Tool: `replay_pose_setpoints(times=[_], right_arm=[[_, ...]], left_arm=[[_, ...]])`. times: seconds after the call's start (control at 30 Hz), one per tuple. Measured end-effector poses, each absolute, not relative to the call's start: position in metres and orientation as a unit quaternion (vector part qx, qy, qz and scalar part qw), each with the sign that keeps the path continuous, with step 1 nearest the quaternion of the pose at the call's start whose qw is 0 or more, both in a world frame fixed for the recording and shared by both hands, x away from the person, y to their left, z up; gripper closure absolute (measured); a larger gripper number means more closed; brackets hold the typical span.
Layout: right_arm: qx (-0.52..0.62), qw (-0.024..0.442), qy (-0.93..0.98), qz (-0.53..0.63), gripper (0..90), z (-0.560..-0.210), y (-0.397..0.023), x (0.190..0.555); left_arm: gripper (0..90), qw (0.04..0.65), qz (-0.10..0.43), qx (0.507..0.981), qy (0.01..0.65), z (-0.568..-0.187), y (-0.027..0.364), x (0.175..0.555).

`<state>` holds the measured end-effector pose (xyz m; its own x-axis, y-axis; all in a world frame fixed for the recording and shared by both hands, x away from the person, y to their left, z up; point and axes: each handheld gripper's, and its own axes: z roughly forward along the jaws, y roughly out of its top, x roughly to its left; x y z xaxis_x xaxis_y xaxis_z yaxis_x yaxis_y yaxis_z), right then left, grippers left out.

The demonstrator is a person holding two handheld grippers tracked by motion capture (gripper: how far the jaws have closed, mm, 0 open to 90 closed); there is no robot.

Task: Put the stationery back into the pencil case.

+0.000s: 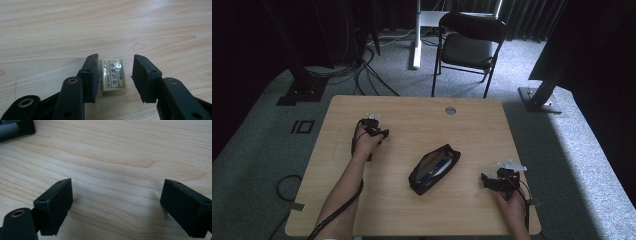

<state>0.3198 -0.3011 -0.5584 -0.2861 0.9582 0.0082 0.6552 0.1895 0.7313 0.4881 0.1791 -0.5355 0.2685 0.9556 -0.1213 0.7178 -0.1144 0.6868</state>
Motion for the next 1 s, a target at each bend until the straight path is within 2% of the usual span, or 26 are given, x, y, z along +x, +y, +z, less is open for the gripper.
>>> replay_pose_setpoints(times=[0.17,0.23,0.4,0.7,1.0], right_arm=[[0.549,0.235,0.734,0.322,10.6,-0.558,-0.301,0.320],[0.549,0.235,0.734,0.322,10.6,-0.558,-0.301,0.320],[0.549,0.235,0.734,0.322,10.6,-0.558,-0.301,0.320],[0.549,0.235,0.734,0.322,10.6,-0.558,-0.301,0.320],[0.549,0.235,0.734,0.322,10.6,-0.558,-0.301,0.320]], left_arm=[[60.4,0.324,0.191,0.728,0.573,-0.538,0.179,0.489],[68.0,0.312,0.206,0.739,0.561,-0.538,0.177,0.488],[69.0,0.293,0.208,0.749,0.557,-0.534,0.176,0.486],[68.9,0.331,0.199,0.745,0.545,-0.508,0.173,0.468],[68.9,0.378,0.184,0.753,0.506,-0.472,0.148,0.443]])
